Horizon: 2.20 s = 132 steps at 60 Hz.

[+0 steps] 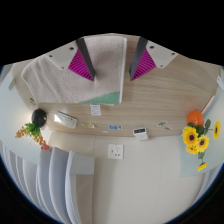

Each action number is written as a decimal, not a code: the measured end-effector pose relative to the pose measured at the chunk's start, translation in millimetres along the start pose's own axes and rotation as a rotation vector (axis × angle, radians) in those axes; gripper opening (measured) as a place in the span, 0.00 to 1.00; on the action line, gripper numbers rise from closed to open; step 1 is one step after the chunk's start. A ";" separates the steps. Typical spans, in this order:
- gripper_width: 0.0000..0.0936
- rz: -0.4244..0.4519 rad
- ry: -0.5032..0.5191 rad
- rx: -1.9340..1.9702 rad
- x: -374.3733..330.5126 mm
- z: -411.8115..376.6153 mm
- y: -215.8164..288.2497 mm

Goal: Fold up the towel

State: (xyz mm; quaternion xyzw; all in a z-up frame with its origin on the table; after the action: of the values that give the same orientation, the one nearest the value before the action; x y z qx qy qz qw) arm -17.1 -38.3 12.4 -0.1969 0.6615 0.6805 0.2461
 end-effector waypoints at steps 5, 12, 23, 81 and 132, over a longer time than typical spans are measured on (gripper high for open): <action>0.33 -0.005 -0.039 -0.032 3.6 8.4 0.7; 0.05 -0.043 -0.080 -0.065 4.2 14.7 2.8; 0.04 -0.111 0.090 0.039 -33.0 -6.9 26.8; 0.80 -0.031 -0.164 0.004 -15.9 257.1 31.2; 0.91 -0.006 -0.145 0.036 -310.4 209.9 78.5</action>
State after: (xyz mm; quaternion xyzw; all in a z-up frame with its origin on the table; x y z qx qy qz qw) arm 197.0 147.6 269.7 -0.1445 0.6535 0.6801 0.2991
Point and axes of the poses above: the point between the fingertips, and its own axes, seen from behind it with the camera up: z to the right, y up, x forward, the way the camera looks, the point moved 4 cm from there along -x, backward, against the way the camera looks, and after that the axes turned 2 degrees about x, right-handed, at the moved point
